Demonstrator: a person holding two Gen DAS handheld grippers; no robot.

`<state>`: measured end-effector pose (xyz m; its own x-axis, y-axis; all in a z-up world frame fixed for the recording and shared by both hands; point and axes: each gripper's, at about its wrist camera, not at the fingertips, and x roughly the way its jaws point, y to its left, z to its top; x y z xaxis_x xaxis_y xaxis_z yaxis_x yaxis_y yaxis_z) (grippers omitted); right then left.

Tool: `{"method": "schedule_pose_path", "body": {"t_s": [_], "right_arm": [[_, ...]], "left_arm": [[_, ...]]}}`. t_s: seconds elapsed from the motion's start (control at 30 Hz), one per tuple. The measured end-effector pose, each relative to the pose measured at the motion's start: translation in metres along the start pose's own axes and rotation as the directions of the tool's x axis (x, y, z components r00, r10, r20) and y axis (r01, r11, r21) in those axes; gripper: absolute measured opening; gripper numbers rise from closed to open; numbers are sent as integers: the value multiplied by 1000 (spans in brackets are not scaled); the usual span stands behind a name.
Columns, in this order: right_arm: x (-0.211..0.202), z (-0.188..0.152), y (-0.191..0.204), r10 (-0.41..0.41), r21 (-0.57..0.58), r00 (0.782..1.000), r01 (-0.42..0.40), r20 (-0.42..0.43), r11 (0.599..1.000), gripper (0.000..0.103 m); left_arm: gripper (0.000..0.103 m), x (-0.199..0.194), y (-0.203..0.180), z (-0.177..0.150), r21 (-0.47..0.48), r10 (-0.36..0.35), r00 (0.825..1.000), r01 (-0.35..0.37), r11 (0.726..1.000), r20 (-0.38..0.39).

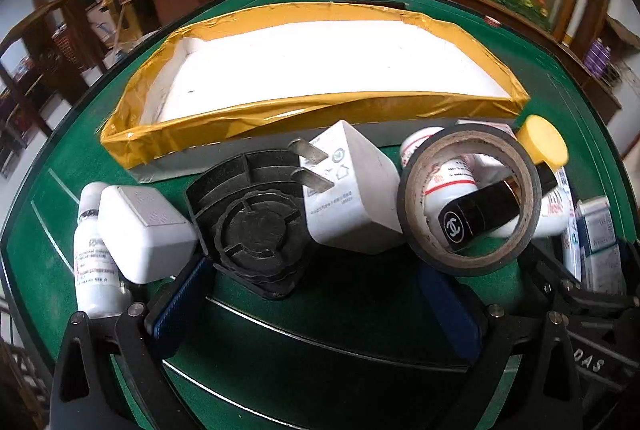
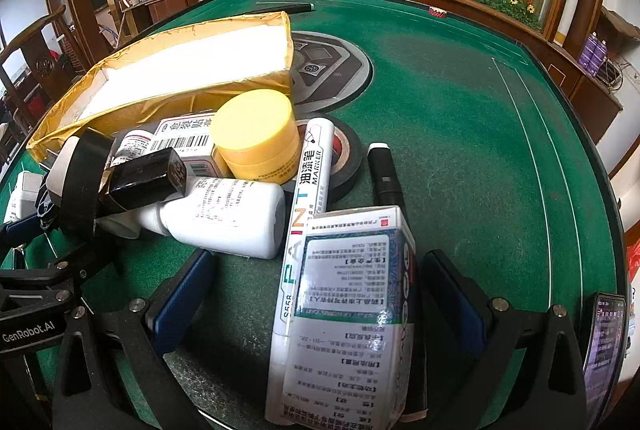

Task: Organize rigid objects
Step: 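Grasp the white-and-blue medicine box with the right gripper and lift it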

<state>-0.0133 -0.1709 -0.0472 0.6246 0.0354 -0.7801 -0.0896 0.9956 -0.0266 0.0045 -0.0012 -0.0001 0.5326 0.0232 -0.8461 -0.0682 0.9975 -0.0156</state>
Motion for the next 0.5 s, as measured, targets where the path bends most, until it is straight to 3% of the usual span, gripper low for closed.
{"method": "schedule_pose_path", "body": {"t_s": [0.5], "right_arm": [[0,0,-1,-1,0,1000,1,-1,1000,103]], "left_arm": [[103,1,-2,3,-31,24,1000,-24,999,-1]]}}
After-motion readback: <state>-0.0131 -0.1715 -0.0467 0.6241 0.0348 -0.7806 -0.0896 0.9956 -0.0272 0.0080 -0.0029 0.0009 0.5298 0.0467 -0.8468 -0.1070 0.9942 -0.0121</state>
